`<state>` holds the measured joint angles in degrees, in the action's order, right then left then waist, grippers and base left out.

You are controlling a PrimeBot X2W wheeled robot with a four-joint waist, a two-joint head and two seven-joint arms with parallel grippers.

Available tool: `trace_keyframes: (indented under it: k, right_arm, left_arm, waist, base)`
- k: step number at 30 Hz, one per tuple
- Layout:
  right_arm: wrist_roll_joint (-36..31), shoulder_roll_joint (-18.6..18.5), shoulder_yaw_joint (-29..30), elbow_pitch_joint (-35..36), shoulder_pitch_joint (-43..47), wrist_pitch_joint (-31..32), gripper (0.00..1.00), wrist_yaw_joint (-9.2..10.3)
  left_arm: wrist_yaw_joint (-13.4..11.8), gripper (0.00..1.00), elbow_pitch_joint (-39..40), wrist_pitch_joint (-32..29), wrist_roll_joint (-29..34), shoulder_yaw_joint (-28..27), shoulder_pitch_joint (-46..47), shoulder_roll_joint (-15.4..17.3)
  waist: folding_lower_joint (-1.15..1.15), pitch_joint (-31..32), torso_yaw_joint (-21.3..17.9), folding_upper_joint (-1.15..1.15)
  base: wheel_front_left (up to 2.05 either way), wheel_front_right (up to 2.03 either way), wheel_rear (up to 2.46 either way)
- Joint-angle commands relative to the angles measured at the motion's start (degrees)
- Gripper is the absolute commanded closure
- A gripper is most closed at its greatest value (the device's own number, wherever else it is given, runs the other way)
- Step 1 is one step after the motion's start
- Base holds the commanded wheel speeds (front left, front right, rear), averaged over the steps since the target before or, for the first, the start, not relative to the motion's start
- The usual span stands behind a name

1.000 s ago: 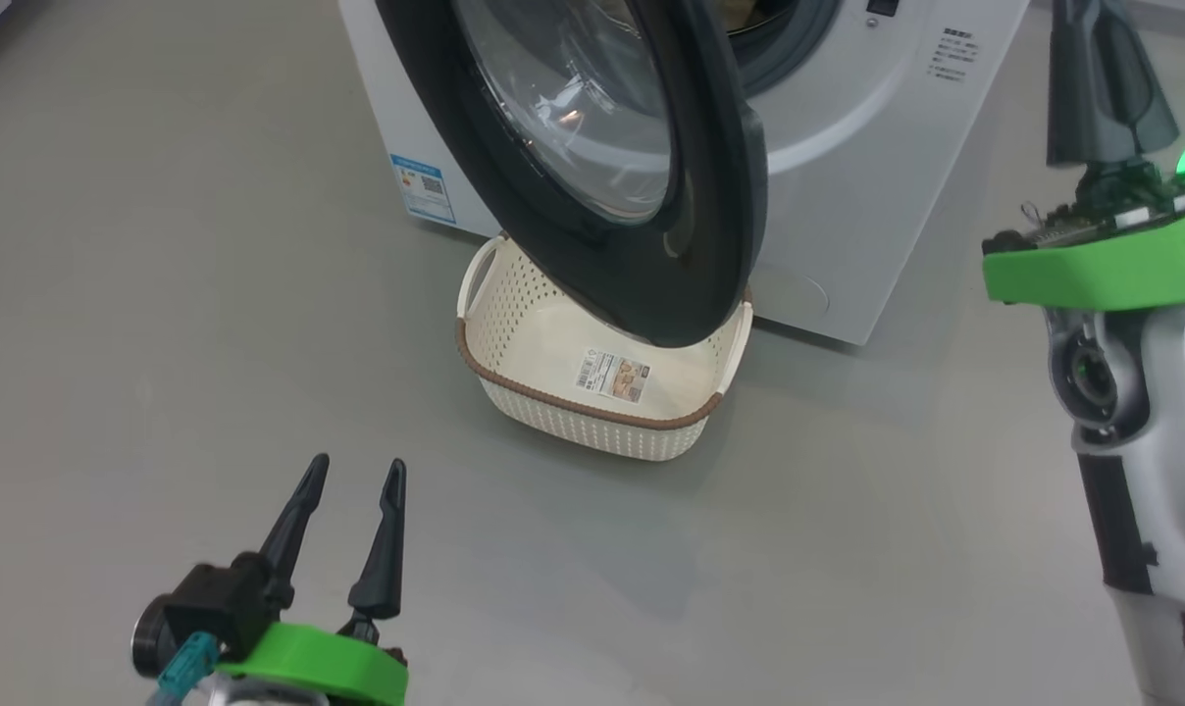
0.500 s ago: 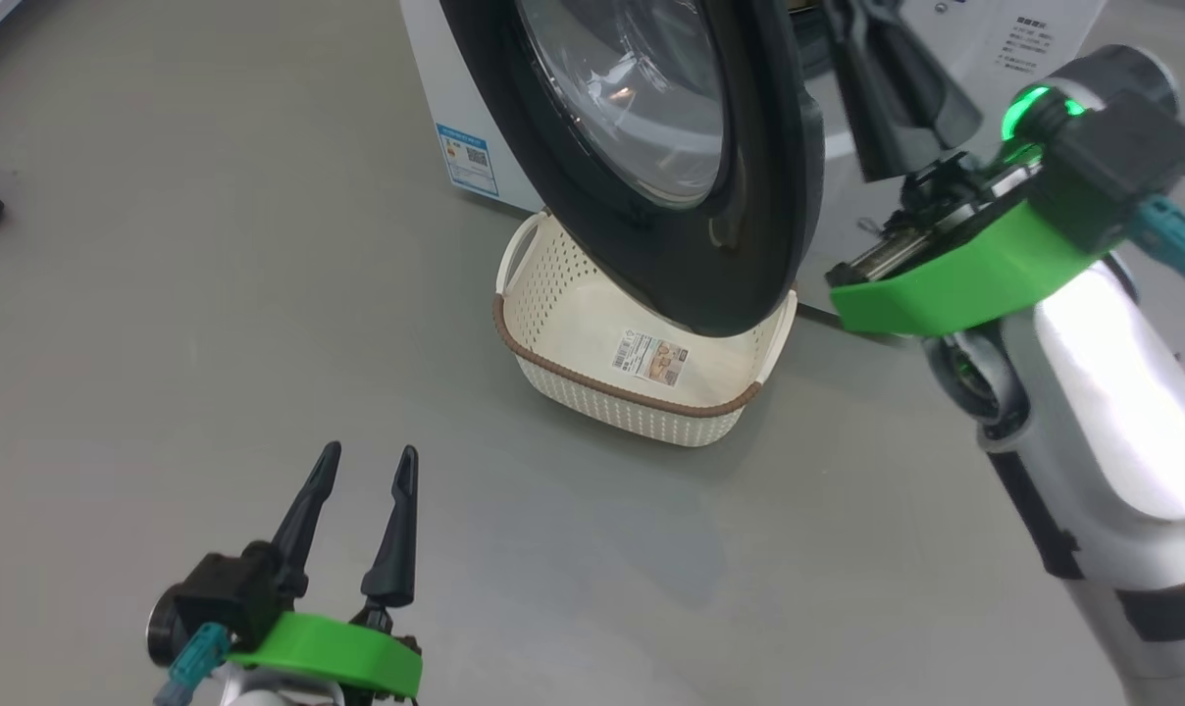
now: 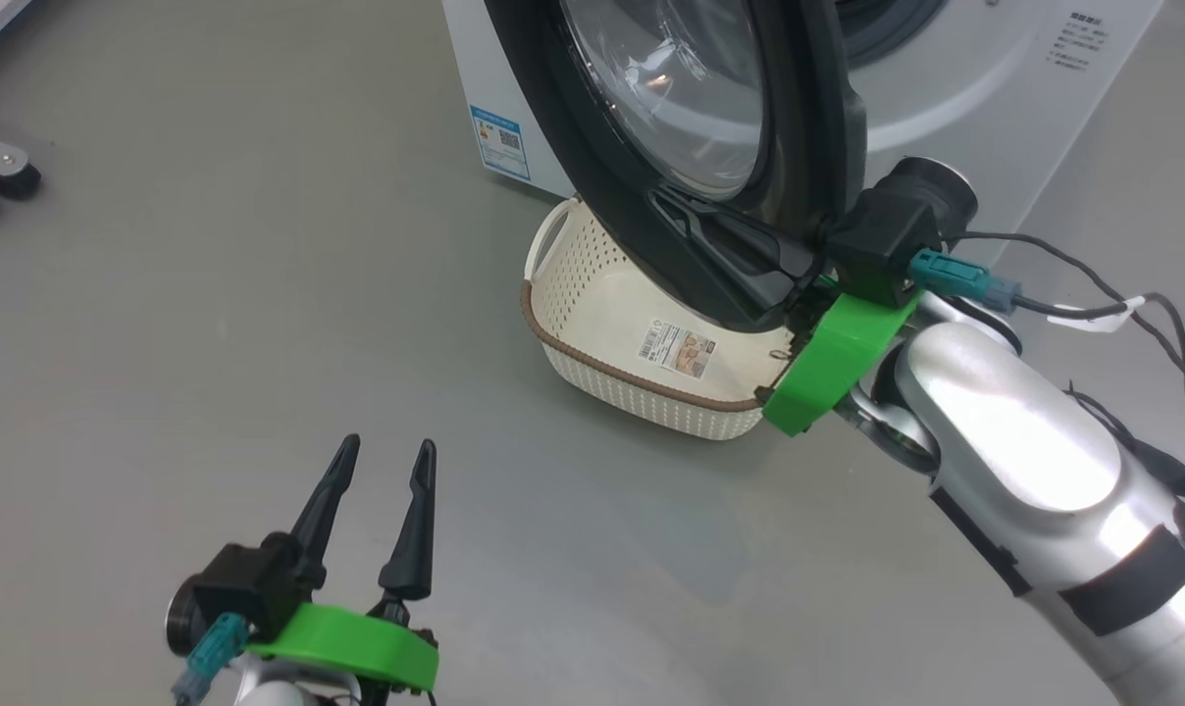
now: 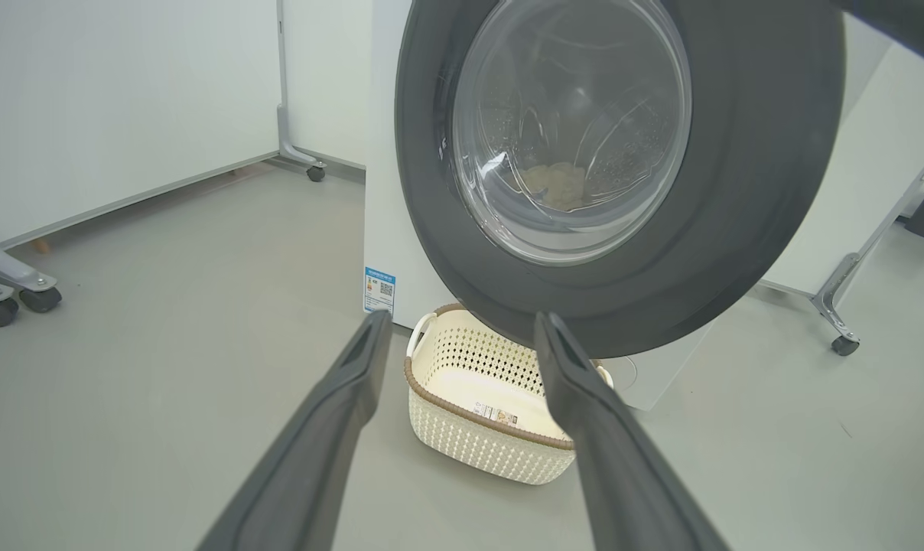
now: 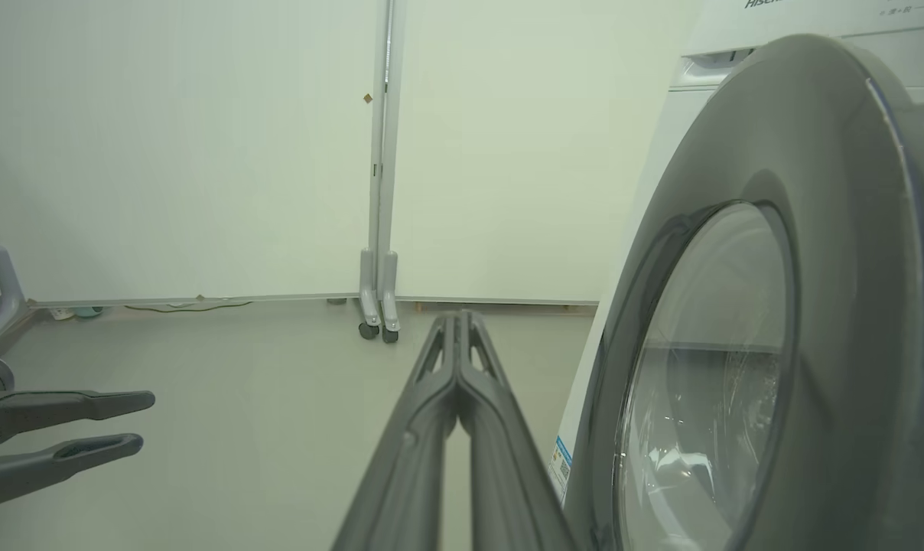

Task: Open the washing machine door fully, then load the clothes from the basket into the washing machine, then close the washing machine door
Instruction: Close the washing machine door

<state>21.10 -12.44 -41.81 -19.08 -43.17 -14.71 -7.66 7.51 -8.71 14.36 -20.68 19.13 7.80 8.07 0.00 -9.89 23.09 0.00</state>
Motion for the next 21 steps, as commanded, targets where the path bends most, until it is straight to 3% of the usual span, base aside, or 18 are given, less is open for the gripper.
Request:
trace_keyframes:
  k: [1,21]
  right_arm:
    - [0.5,1.0,0.4,0.5,-0.8,-0.3,1.0,0.17]
    - [1.4,-0.5,4.8,-13.0,-1.8,-0.3,1.0,0.17]
  left_arm:
    - [0.0,0.0,1.6,0.6,-0.2,-1.8,2.1,0.5]
    - [0.0,0.0,1.8,0.6,-0.1,-1.4,3.8,-0.3]
  waist:
    - [0.0,-0.1,0.1,0.0]
    - [0.0,-3.5,-0.1,0.0]
  base:
    - [0.0,0.0,0.0]
    - [0.0,0.0,0.0]
